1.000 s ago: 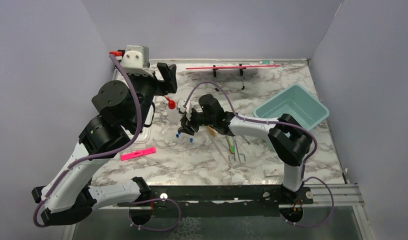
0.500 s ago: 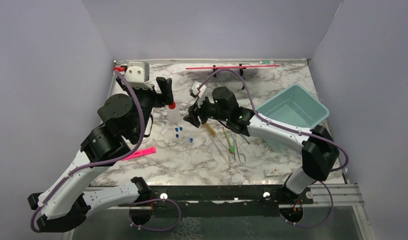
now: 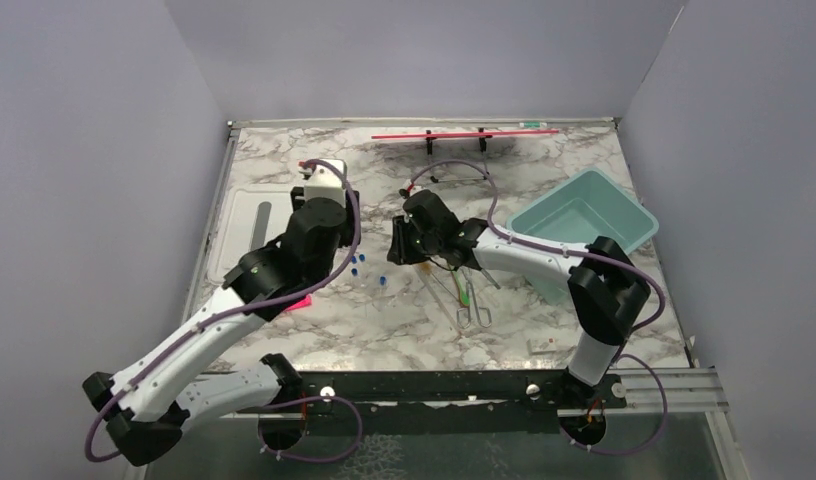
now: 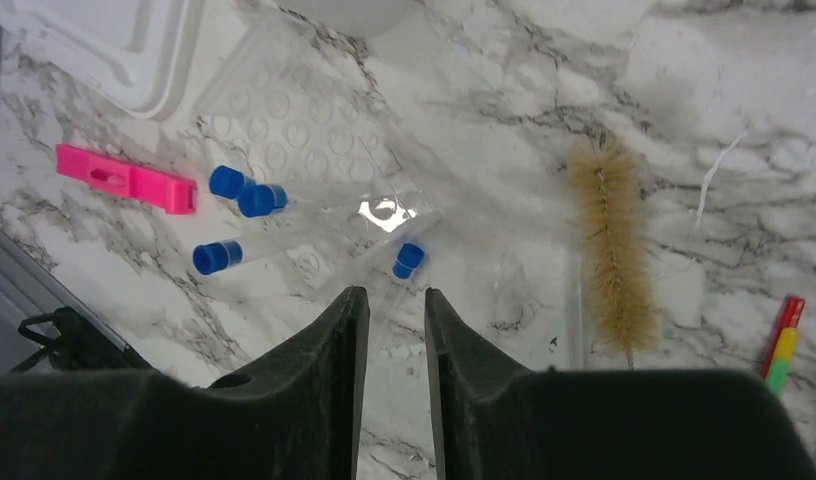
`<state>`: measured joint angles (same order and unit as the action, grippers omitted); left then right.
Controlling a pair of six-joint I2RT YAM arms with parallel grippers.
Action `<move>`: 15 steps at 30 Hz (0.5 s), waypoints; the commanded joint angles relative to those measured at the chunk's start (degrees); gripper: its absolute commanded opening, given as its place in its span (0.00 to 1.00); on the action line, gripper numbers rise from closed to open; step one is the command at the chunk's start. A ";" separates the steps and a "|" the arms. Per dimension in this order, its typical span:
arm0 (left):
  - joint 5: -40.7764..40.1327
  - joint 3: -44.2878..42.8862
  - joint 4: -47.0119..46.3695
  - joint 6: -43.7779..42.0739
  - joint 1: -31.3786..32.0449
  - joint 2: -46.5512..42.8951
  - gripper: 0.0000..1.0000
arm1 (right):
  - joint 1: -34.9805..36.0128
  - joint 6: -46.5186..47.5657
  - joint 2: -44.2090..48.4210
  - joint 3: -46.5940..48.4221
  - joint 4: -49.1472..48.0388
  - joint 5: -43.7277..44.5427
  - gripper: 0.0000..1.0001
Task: Organize the chemistry lab equipment
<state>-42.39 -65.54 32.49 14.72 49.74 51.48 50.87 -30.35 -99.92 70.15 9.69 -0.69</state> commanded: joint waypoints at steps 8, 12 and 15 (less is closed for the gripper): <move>38.60 7.89 -5.42 5.45 -27.92 12.39 0.42 | -0.16 -17.48 -1.86 -4.54 4.67 1.94 0.23; 44.73 9.27 -8.54 7.17 -31.77 17.72 0.29 | -0.16 -18.96 -0.81 -7.25 3.97 2.02 0.20; 46.43 10.59 -9.79 8.52 -32.75 20.64 0.21 | -0.15 -19.34 -0.23 -9.09 3.05 1.51 0.19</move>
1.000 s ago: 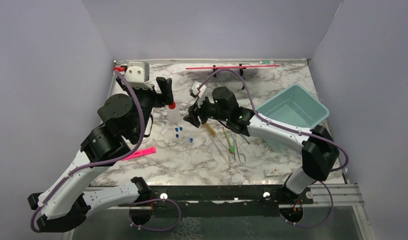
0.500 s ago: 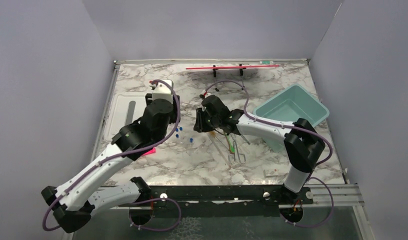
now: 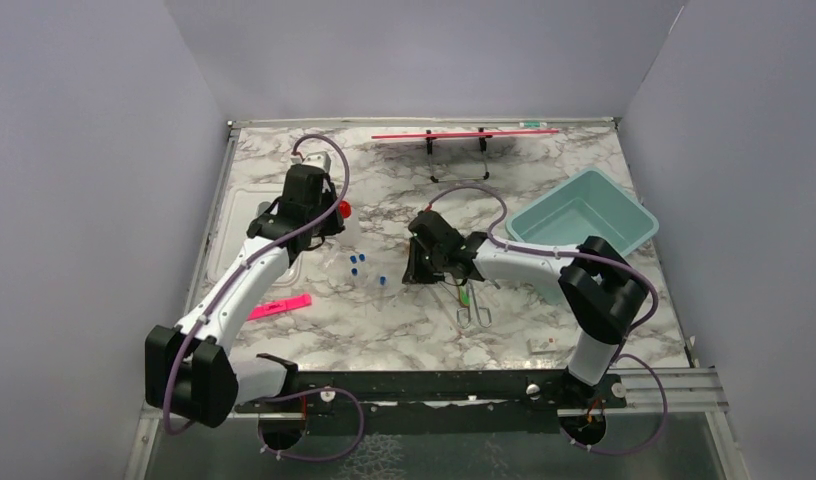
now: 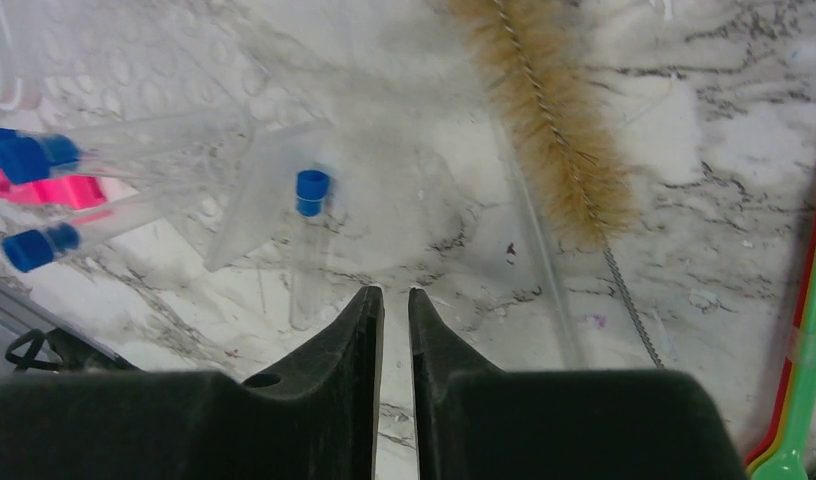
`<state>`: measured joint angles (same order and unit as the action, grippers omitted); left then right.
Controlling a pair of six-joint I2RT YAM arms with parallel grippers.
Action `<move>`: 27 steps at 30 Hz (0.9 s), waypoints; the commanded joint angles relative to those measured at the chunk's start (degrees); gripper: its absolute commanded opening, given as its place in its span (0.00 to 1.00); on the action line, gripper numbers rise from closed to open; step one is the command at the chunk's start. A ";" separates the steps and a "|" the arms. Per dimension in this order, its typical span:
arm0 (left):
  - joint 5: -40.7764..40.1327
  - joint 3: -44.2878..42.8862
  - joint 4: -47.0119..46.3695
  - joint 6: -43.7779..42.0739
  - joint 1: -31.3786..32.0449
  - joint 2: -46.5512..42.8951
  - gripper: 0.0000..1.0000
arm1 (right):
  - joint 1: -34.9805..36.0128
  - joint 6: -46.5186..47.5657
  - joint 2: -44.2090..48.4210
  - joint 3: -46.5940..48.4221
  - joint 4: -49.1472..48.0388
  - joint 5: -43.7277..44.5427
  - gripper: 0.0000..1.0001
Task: Organize the chemistry lab equipment
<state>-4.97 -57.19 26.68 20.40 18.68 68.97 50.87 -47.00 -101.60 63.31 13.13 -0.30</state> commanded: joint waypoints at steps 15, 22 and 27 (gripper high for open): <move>11.80 7.50 -8.12 2.70 -1.89 9.72 0.14 | -0.10 -1.96 1.05 -4.23 -2.40 -0.98 0.17; 14.70 8.17 -6.40 2.44 -1.89 8.62 0.10 | -0.13 -2.27 1.25 -4.52 -2.60 -0.80 0.16; 16.45 8.76 -4.58 2.36 -1.89 7.13 0.08 | -0.12 -2.35 1.23 -4.71 -2.64 -0.69 0.16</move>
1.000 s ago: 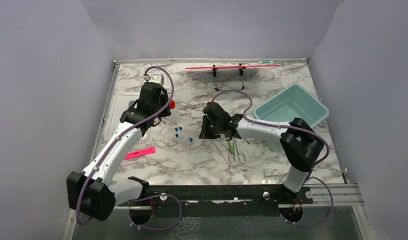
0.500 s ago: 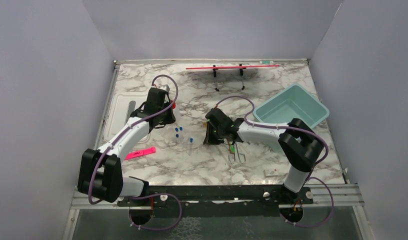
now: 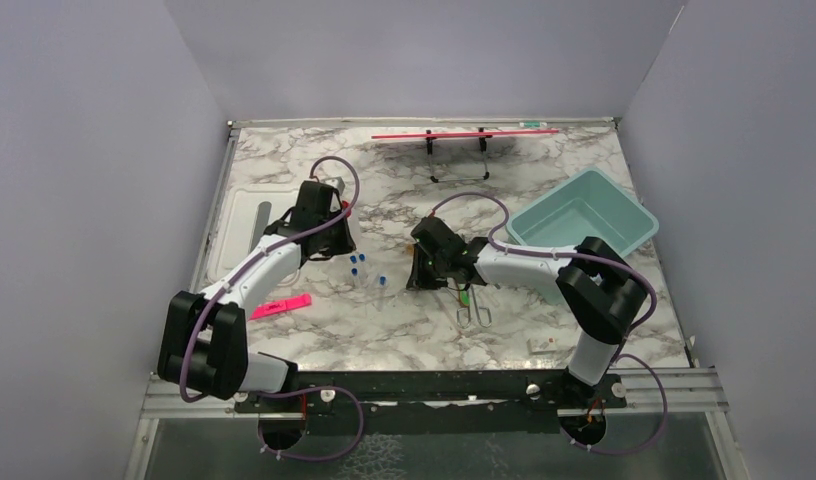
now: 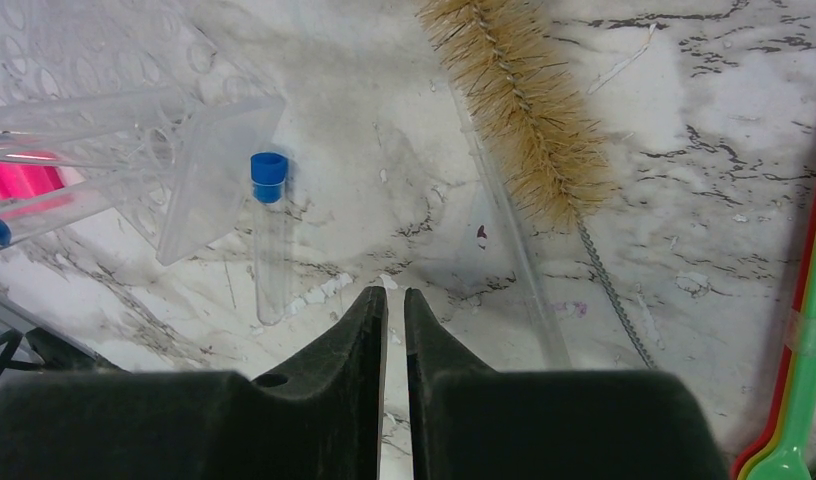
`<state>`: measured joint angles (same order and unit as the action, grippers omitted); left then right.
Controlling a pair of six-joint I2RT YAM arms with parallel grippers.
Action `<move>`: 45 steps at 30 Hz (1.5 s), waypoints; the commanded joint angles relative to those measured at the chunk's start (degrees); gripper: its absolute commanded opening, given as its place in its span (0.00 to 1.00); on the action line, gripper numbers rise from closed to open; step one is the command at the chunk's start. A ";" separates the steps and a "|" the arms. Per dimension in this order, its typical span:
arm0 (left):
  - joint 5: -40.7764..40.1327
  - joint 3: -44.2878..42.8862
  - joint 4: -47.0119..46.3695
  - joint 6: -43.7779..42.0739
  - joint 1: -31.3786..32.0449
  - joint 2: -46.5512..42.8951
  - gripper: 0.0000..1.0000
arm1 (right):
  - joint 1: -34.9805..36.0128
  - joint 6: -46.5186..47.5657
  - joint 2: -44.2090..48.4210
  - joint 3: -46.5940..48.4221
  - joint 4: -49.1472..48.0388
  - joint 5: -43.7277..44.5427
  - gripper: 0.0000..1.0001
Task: Organize the chemistry lab equipment
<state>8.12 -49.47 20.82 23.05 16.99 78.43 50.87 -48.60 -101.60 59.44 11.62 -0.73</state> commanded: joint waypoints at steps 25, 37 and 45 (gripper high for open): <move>3.80 -4.05 10.29 3.98 -0.21 -4.78 0.08 | -0.07 -0.28 0.44 -0.49 -0.25 0.22 0.14; -5.01 -6.11 16.78 -0.53 -0.21 -5.54 0.23 | -0.03 0.34 0.20 -0.20 -0.74 -0.19 0.14; -2.70 -6.28 19.44 -3.07 -0.12 -3.45 0.05 | -0.02 0.35 -0.16 -0.20 -0.87 -0.25 0.14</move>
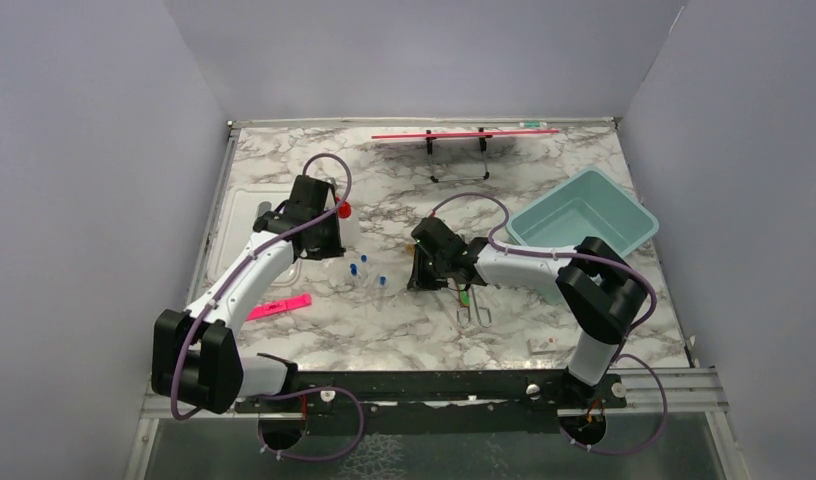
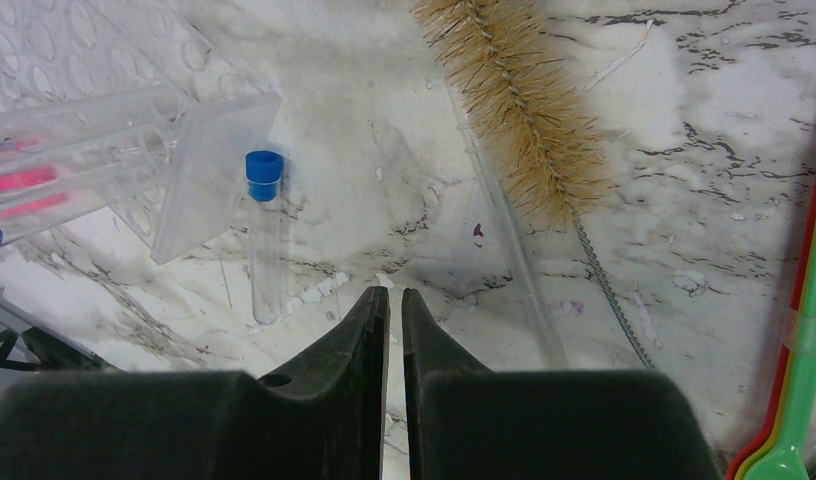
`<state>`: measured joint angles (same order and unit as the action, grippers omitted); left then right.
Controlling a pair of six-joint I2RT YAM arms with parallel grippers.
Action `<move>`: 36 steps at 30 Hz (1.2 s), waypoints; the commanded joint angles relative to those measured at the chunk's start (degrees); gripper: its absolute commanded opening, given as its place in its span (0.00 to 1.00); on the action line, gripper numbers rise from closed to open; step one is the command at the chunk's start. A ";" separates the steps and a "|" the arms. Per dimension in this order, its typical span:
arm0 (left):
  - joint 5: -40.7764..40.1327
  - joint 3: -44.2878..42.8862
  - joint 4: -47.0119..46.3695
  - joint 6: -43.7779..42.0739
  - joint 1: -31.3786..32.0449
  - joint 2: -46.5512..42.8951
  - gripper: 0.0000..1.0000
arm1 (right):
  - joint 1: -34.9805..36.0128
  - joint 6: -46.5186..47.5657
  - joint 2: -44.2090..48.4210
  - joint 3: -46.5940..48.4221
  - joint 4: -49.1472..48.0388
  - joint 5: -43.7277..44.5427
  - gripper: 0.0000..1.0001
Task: Organize the chemistry lab equipment
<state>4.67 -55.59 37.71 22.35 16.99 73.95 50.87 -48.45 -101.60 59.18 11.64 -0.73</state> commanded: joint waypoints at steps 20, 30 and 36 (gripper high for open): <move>11.44 -0.22 2.24 -3.48 -0.03 2.85 0.05 | 0.10 0.10 -0.79 0.32 -0.86 -0.24 0.14; 12.01 -0.09 0.86 -2.97 -0.03 3.49 0.07 | 0.10 0.19 -0.61 0.08 -0.83 -0.23 0.14; 11.65 -0.09 0.39 -2.75 -0.03 3.67 0.07 | 0.18 0.77 -0.53 0.15 -0.98 -0.40 0.15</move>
<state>15.27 -55.59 39.64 19.27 16.99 77.38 50.87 -48.40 -101.60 59.18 11.64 -0.75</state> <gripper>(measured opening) 0.069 0.144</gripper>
